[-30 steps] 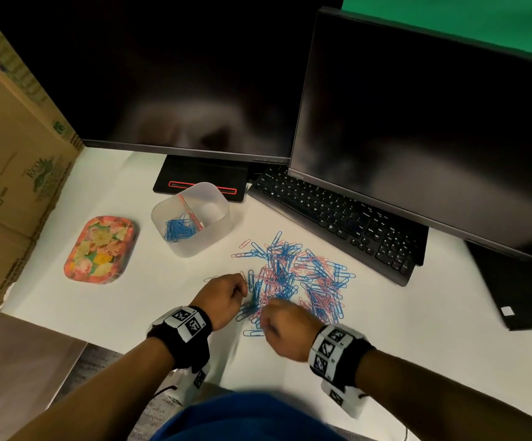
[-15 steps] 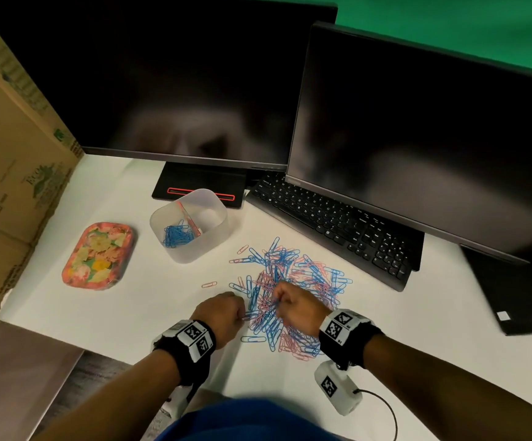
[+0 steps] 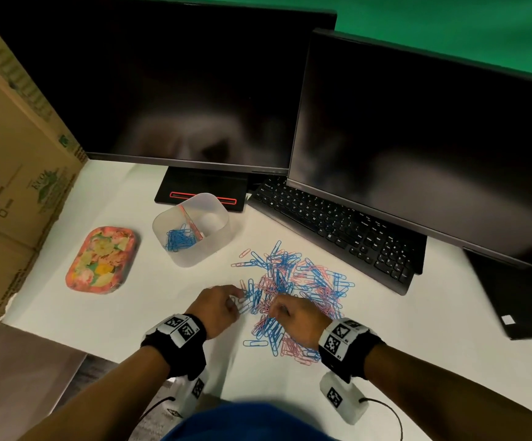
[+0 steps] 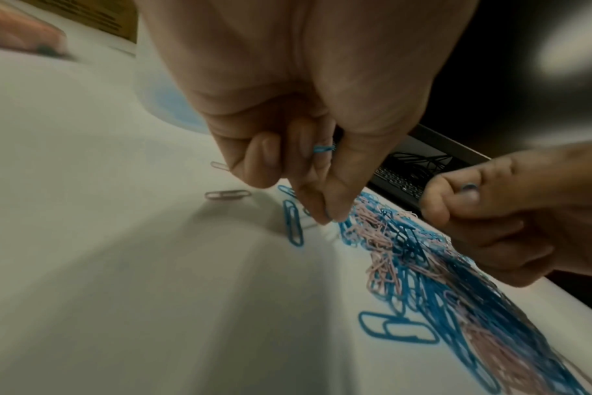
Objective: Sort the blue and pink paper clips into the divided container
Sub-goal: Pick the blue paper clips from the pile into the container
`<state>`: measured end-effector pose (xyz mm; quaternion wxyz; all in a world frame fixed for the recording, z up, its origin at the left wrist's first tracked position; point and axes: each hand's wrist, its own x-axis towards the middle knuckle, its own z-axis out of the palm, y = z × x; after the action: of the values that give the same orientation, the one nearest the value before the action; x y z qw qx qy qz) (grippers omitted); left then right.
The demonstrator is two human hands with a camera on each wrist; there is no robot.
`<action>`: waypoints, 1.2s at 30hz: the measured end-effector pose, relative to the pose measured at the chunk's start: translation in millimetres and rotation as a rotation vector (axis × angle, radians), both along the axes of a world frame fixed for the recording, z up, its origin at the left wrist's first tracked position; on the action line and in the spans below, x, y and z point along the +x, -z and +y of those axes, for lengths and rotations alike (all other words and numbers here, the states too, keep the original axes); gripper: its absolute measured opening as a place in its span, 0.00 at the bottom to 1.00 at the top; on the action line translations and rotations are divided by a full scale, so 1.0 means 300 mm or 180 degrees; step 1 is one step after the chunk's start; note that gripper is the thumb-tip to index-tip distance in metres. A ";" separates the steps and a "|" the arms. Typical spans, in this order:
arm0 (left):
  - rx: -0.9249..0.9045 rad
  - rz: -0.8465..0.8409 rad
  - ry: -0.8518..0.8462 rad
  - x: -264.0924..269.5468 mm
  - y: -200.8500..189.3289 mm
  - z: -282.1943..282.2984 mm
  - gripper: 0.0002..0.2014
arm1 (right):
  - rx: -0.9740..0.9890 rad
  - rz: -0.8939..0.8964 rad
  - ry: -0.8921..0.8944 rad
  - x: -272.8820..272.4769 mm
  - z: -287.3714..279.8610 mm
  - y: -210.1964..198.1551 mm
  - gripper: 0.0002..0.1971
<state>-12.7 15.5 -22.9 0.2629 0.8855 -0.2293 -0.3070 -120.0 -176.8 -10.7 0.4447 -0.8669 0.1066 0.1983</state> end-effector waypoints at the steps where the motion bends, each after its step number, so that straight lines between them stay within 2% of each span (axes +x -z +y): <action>1: -0.0029 0.0041 0.0008 -0.001 -0.006 0.001 0.15 | -0.0245 -0.0066 -0.0270 -0.013 -0.003 -0.001 0.08; 5: -0.0177 0.0468 -0.0238 0.008 -0.025 0.002 0.12 | -0.1193 -0.0070 -0.1607 -0.061 0.006 0.014 0.15; 8: -0.0481 0.0917 -0.0702 0.020 -0.029 -0.003 0.09 | -0.1523 -0.0169 -0.2276 -0.062 0.012 0.029 0.16; 12: -0.0969 0.1691 -0.1383 0.036 -0.028 -0.017 0.05 | -0.1589 -0.0415 -0.2455 -0.030 0.010 0.045 0.11; 15: -0.1158 0.1990 -0.1674 0.044 -0.036 -0.028 0.09 | -0.1613 -0.0488 -0.2524 -0.015 0.014 0.056 0.09; 20: -0.1479 0.2281 -0.1816 0.048 -0.044 -0.030 0.07 | -0.1609 -0.0580 -0.2540 -0.008 0.012 0.046 0.13; 24: -0.1337 0.2307 -0.1940 0.053 -0.023 -0.034 0.22 | -0.1704 -0.0867 -0.2800 0.004 0.025 0.054 0.05; 26: -0.1087 0.2167 -0.1702 0.041 -0.025 -0.041 0.23 | -0.1740 -0.0886 -0.2740 0.013 0.026 0.079 0.06; 29: -0.0771 0.2065 -0.1257 0.016 -0.023 -0.042 0.17 | -0.1554 -0.0885 -0.2415 0.027 0.020 0.086 0.05; 32: -0.0694 0.2095 -0.1261 0.007 -0.019 -0.033 0.14 | -0.1007 -0.0822 -0.1767 0.042 0.011 0.052 0.06; 34: -0.0627 0.2071 -0.1263 0.012 -0.020 -0.030 0.14 | -0.0563 -0.0624 -0.1280 0.053 0.000 0.034 0.04; 36: -0.0581 0.2011 -0.1191 0.023 -0.028 -0.027 0.13 | -0.0159 -0.0297 -0.0765 0.068 -0.012 0.029 0.07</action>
<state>-5.6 7.4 -14.5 0.4499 0.7467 0.0024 -0.4900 -99.4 -180.4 -19.2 0.4005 -0.8925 -0.0139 0.2070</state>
